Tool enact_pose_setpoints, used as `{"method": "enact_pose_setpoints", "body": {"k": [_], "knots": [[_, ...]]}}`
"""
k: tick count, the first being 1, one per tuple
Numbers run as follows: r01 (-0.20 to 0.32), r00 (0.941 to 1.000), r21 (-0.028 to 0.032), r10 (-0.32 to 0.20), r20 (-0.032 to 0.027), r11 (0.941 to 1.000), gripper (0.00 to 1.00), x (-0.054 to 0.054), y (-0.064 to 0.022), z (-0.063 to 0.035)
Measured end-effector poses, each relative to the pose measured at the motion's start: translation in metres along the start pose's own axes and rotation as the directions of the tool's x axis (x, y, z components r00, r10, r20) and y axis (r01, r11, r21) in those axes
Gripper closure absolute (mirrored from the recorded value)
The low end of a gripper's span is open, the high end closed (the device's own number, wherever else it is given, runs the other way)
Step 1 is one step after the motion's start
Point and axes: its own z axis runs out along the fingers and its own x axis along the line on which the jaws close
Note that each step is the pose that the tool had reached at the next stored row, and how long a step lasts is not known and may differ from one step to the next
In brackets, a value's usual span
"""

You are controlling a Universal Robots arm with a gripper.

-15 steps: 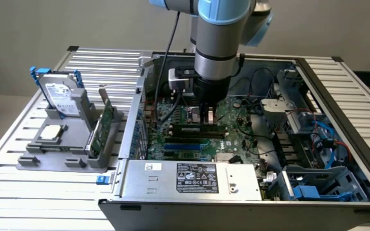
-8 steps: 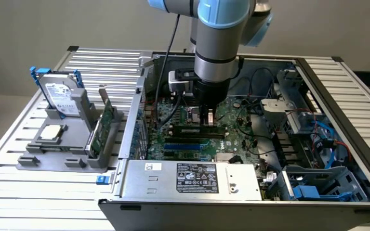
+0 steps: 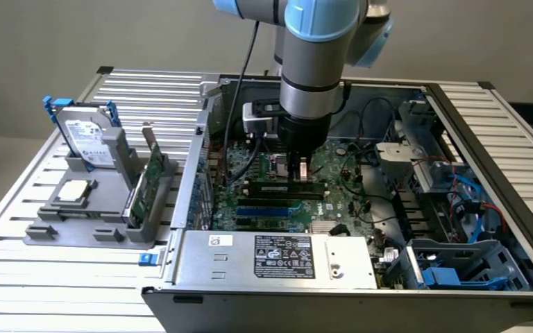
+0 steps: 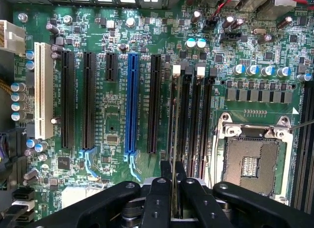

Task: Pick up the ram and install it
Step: 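Insert the ram into the slot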

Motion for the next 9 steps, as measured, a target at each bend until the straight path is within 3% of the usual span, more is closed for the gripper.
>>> {"method": "enact_pose_setpoints", "body": {"k": [9], "knots": [[0.003,1.0000,0.0008,-0.003,-0.0003,1.0000,0.86,-0.0008,0.0003,0.0039]]}}
